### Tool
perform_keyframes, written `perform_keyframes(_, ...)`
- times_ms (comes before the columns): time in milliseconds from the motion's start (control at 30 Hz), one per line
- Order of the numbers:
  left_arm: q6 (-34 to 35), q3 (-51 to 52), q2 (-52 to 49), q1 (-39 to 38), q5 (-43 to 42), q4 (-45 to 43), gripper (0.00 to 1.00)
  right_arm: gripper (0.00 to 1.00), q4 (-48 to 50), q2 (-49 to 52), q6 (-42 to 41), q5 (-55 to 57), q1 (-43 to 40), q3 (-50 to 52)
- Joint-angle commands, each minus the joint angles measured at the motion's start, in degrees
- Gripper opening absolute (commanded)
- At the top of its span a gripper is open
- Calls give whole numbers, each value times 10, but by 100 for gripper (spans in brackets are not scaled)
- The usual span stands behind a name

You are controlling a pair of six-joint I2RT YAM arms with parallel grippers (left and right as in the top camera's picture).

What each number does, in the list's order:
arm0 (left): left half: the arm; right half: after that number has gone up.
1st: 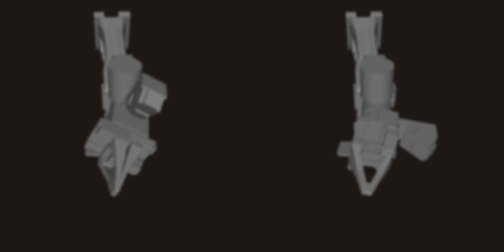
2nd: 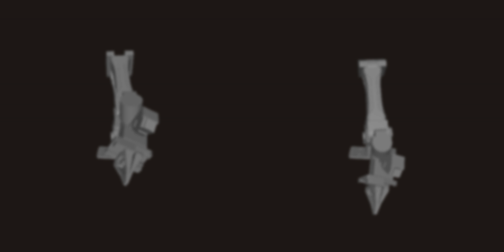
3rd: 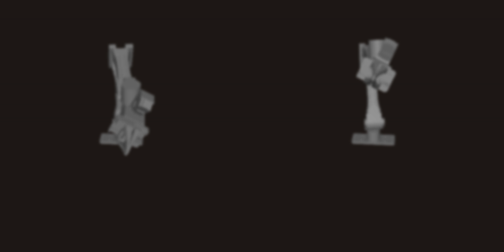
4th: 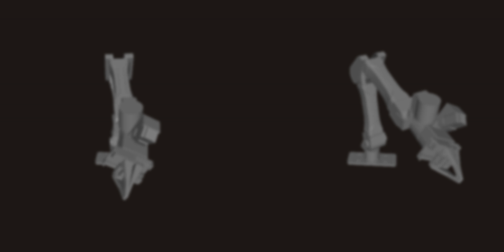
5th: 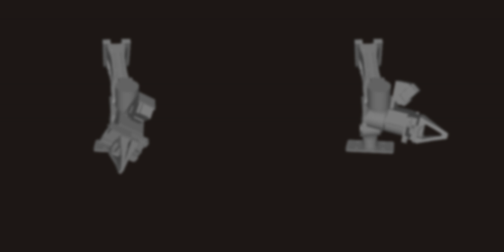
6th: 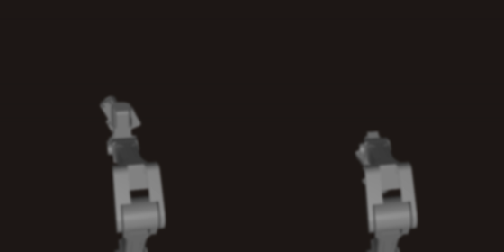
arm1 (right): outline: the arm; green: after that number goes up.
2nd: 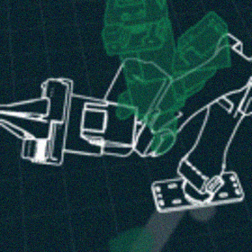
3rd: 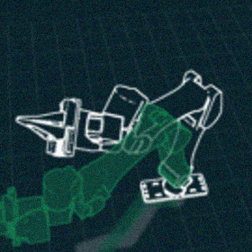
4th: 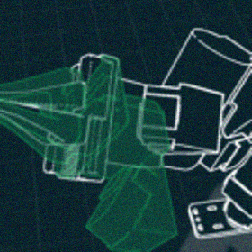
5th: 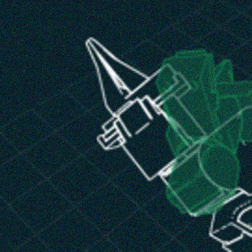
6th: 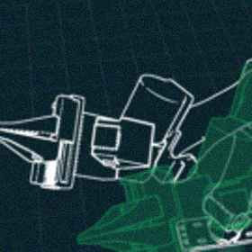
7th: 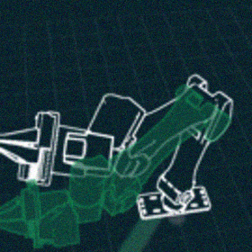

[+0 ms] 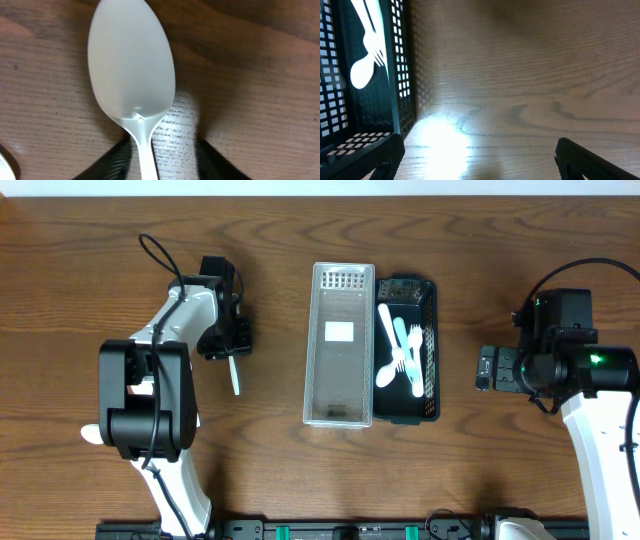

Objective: Pack container
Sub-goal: 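Lift the spoon with left gripper toward the clear basket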

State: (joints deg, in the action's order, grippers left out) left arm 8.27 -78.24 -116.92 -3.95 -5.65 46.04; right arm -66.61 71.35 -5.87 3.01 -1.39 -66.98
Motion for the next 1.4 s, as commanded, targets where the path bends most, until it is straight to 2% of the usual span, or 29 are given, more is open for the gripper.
perform_keyframes(0,0,5,-10,1,-2,2,38,99,0,-3,-9,-2,-5,0)
perform_keyframes(433,0,5,-10,1,-2,3,18,99,0,-3,-9,0,-5,0)
perform_keyframes(500,0,5,-10,1,-2,3,12,99,0,-3,-9,0,-5,0)
perform_keyframes(633,0,5,-10,1,-2,3,6,99,0,-3,-9,0,-5,0)
perform_keyframes(1000,0,-4,19,-7,-1,5,6,99,0,-3,-9,0,-5,0)
perform_keyframes(1233,0,-45,145,-71,1,44,6,99,0,-3,-9,0,-5,0)
perform_keyframes(1367,0,-61,229,-150,3,50,6,99,0,-3,-9,0,-5,0)
